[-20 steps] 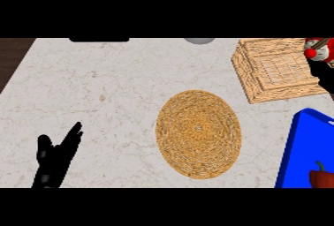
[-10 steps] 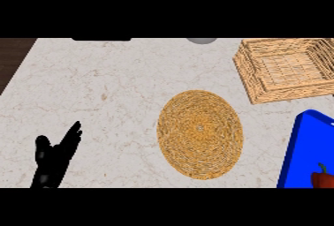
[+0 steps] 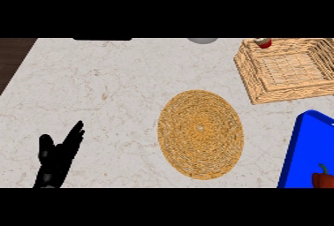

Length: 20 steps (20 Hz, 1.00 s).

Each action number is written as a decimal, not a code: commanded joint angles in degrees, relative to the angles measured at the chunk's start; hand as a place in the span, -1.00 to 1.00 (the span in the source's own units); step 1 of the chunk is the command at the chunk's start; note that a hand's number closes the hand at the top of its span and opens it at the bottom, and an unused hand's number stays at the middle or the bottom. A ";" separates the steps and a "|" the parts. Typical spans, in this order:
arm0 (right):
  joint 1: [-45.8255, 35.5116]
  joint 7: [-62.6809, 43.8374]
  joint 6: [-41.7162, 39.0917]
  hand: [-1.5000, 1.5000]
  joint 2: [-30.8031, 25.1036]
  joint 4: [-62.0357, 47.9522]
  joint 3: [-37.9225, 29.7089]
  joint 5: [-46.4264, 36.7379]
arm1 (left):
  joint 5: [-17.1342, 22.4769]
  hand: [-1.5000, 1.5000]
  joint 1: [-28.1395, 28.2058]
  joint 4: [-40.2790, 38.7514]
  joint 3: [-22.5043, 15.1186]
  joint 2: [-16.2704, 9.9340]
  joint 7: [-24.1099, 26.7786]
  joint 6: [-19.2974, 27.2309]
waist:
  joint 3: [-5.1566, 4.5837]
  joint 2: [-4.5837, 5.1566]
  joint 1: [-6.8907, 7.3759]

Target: Pick the cupcake from the placemat and place it in the basket

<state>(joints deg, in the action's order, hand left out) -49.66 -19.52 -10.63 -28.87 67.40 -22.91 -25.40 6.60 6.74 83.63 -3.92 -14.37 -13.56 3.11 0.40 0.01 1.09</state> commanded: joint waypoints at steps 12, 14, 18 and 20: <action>-2.80 22.15 5.36 1.00 -3.83 -30.81 -6.10 4.07 | -2.53 0.00 -0.35 -3.04 -1.10 2.17 -2.45 0.28 | -0.34 0.51 0.26; 1.13 19.43 16.17 1.00 -4.86 -29.94 -3.19 -4.40 | -1.42 0.00 -1.15 -1.68 0.15 0.60 -3.68 -0.37 | -0.31 0.96 0.74; -0.76 23.52 9.92 1.00 -9.43 -35.08 -0.44 -5.84 | -1.97 0.00 2.36 2.07 -0.95 1.48 -2.72 -0.38 | -0.32 0.43 0.59; -0.23 28.97 12.22 -1.00 -10.19 -37.48 0.00 -7.16 | 0.06 0.00 -1.31 -2.85 1.09 1.24 -2.40 -2.11 | -0.31 0.79 0.65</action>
<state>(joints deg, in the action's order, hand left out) -50.21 3.82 0.36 -36.90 34.14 -24.28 -30.22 5.50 6.26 83.89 -3.24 -13.70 -14.10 1.94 0.47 0.37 1.77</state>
